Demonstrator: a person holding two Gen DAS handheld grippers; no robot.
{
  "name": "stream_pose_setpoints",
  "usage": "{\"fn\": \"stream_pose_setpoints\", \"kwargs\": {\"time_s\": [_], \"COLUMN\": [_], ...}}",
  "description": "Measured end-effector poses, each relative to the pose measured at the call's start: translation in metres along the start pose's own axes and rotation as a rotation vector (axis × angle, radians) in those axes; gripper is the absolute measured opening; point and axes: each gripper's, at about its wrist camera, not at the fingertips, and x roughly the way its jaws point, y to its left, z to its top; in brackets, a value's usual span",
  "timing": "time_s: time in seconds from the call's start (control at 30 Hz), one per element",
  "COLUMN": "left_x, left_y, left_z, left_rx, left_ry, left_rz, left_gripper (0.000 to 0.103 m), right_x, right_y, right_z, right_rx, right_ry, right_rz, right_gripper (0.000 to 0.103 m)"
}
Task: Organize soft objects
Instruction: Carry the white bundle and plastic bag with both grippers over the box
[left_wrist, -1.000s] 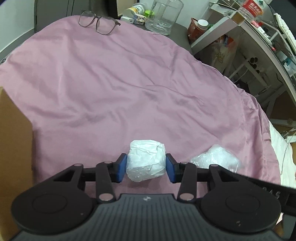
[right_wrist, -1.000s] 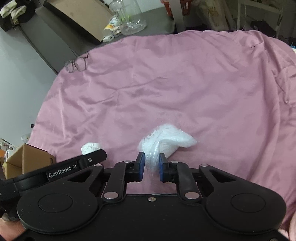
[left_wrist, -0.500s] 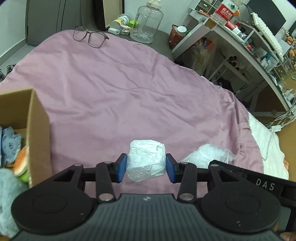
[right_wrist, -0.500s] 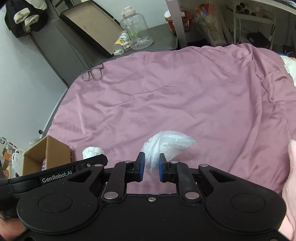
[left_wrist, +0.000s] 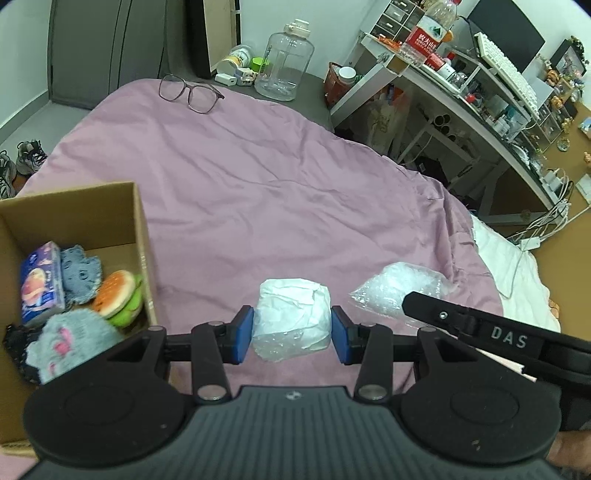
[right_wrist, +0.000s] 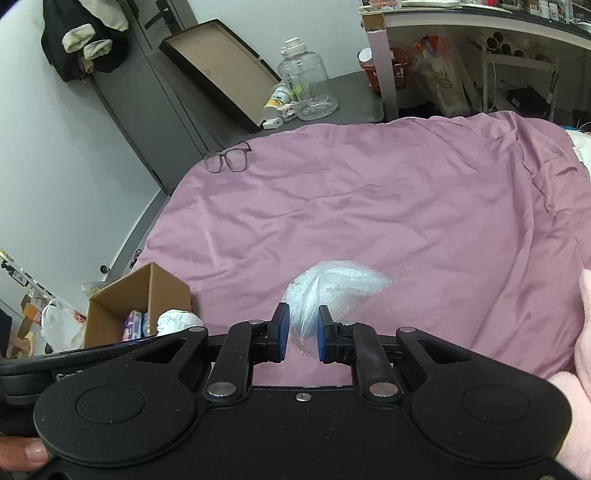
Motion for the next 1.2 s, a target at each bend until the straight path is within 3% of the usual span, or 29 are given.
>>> {"fn": "stream_pose_setpoints", "kwargs": {"time_s": [0.47,0.67,0.7,1.2], "left_x": [-0.055,-0.075,-0.078,-0.124], "left_y": [0.022,0.036,0.039,0.093], "left_z": [-0.012,-0.015,-0.015,-0.020], "left_rx": [-0.007,-0.021,-0.024,-0.073], "left_ry": [-0.044,-0.067,-0.069,-0.109], "left_rz": [-0.007,-0.003,0.000,0.079], "left_gripper": [0.044,0.044,0.044,0.044], "right_x": [-0.032,-0.034,-0.034,-0.039], "right_y": [0.047,0.068,0.071,0.110], "right_z": [-0.012,-0.017,-0.018,-0.024], "right_rx": [-0.078,-0.111,-0.113,-0.126], "right_ry": [-0.055,-0.067,-0.064,-0.075], "right_rz": [0.024,0.068,0.076,0.170], "right_gripper": [0.015,0.008,0.004,0.003]}}
